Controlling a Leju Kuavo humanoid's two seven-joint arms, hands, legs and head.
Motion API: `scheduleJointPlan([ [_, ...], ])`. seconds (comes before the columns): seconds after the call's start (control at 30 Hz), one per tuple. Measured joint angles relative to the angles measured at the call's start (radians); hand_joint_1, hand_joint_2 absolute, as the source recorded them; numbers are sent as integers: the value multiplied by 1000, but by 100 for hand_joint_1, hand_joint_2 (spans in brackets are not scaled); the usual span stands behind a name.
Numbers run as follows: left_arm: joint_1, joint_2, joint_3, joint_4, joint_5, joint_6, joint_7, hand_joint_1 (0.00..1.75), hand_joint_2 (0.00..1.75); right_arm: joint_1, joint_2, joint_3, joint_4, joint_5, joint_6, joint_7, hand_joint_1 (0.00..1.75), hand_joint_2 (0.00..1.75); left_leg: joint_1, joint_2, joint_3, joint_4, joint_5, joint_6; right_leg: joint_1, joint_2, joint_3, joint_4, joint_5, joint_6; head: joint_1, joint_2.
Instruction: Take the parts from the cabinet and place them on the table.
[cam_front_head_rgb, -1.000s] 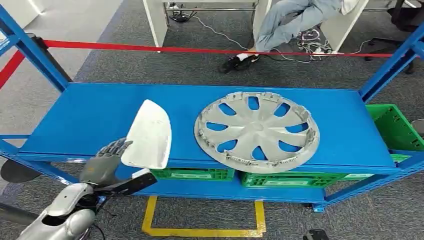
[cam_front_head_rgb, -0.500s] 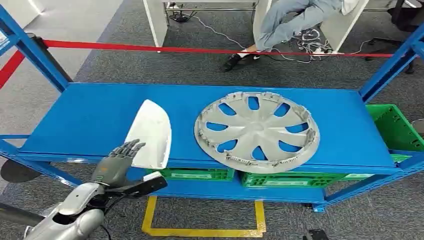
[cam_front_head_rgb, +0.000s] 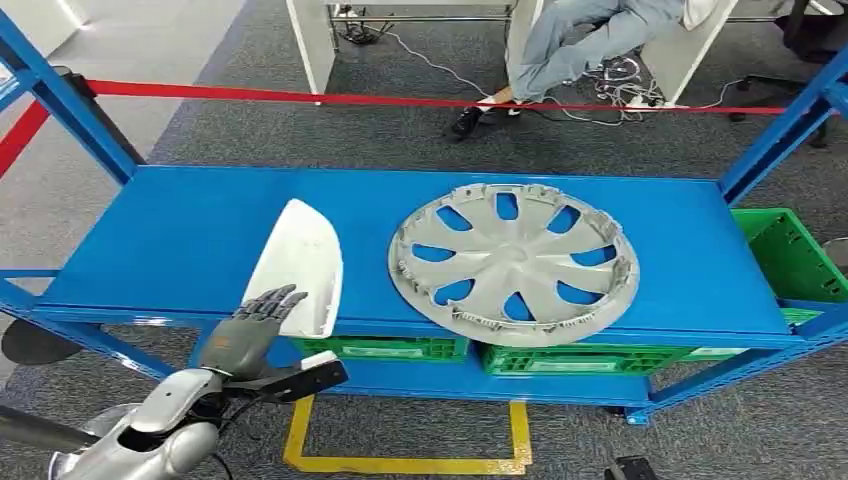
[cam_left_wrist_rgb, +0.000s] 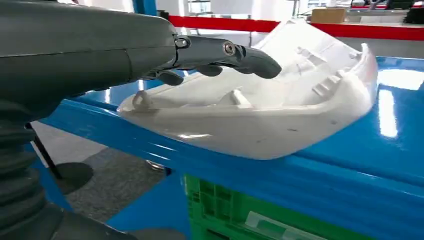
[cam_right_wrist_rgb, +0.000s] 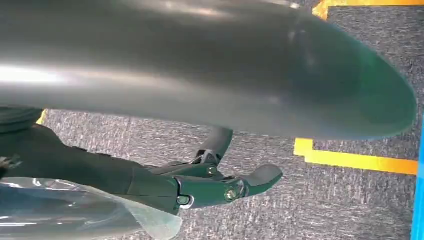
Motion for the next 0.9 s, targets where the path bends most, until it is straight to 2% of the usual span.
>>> scheduleJointPlan([
  [0.17,0,1,-7,7,2,3,0,3,175,0,2,0,5,0,3,1,0,0,0,0,0,0,0,0,0,0,0,0,0,0,0,0],
  [0.2,0,1,-8,8,5,1,0,26,175,0,2,0,5,1,1,2,0,0,0,0,0,0,0,0,0,0,0,0,0,0,0,0],
  [0.23,1,1,-10,8,6,0,1,157,175,-1,2,0,5,2,-2,5,0,0,0,0,0,0,0,0,0,0,0,0,0,0,0,0],
  [0.27,1,2,-10,9,6,-2,1,175,175,-1,2,0,5,3,-3,6,0,0,0,0,0,0,0,0,0,0,0,0,0,0,0,0],
  [0.9,-10,11,1,23,-4,21,6,175,175,3,3,-20,8,32,-4,15,0,0,0,0,1,0,0,0,0,-1,2,0,0,0,0,0],
])
